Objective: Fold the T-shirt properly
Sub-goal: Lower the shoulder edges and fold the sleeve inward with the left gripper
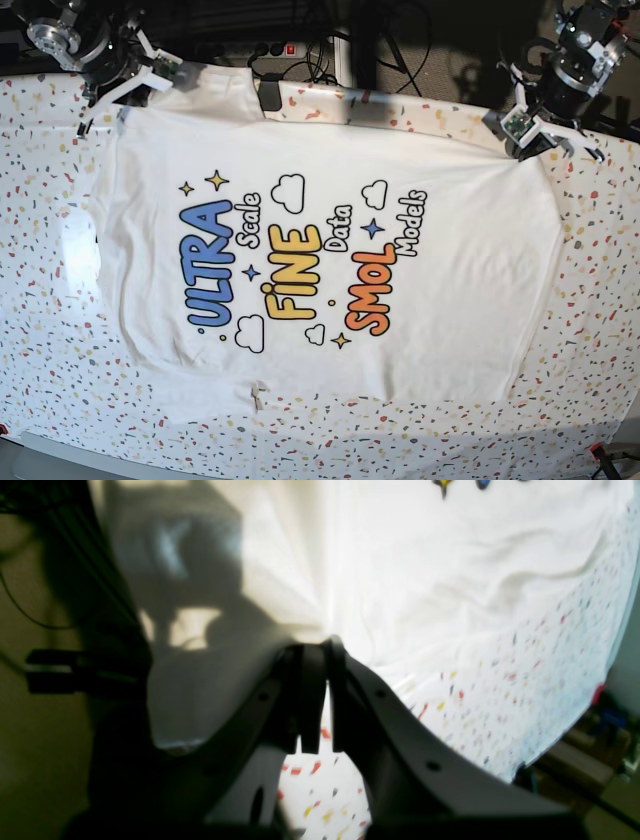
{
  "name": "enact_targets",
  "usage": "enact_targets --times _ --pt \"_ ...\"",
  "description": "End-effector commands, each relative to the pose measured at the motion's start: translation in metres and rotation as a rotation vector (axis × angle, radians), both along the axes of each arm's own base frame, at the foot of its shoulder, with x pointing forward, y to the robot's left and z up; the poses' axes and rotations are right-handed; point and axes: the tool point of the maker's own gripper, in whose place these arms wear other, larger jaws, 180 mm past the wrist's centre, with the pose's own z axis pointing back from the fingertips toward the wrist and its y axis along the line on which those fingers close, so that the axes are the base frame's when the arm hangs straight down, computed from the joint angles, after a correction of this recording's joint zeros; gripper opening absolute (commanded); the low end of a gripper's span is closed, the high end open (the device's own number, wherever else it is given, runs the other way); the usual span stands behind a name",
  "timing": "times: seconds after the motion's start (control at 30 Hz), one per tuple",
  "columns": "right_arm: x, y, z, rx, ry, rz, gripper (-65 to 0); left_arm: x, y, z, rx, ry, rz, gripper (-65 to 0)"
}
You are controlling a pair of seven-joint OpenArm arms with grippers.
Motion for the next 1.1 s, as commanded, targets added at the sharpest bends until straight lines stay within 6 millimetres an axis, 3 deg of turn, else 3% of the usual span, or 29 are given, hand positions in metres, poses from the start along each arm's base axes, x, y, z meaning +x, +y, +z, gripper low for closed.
enact_targets --times 0.0,0.23,0.53,0.77,0.97,1.07 --pt "0.001 0.002 0.008 0.008 -0.022 0.008 -65.0 0.004 0.002 0.013 0.009 -0.044 -0.002 -65.0" --pt "-0.022 0.005 0.014 0.031 -0.004 -0.027 -65.0 -0.013 -0.008 0.025 0.041 -0.05 -0.027 -65.0" --pt "-0.021 0.007 0.021 0.02 -0.013 -0.047 -65.0 -0.012 0.001 0.027 0.138 -0.055 -0.025 -65.0" --pt "0.003 0.008 0.035 0.063 -0.127 -0.079 -65.0 0.001 -0.012 0.04 0.092 -0.129 -0.071 -65.0" --pt "0.033 0.011 0.048 0.137 -0.21 -0.133 -65.0 0.033 -0.015 0.06 0.007 -0.203 -0.044 -65.0" --pt "0.052 0.014 0.053 0.182 -0.274 -0.158 -65.0 0.048 -0.012 0.055 -0.053 -0.175 -0.023 -65.0"
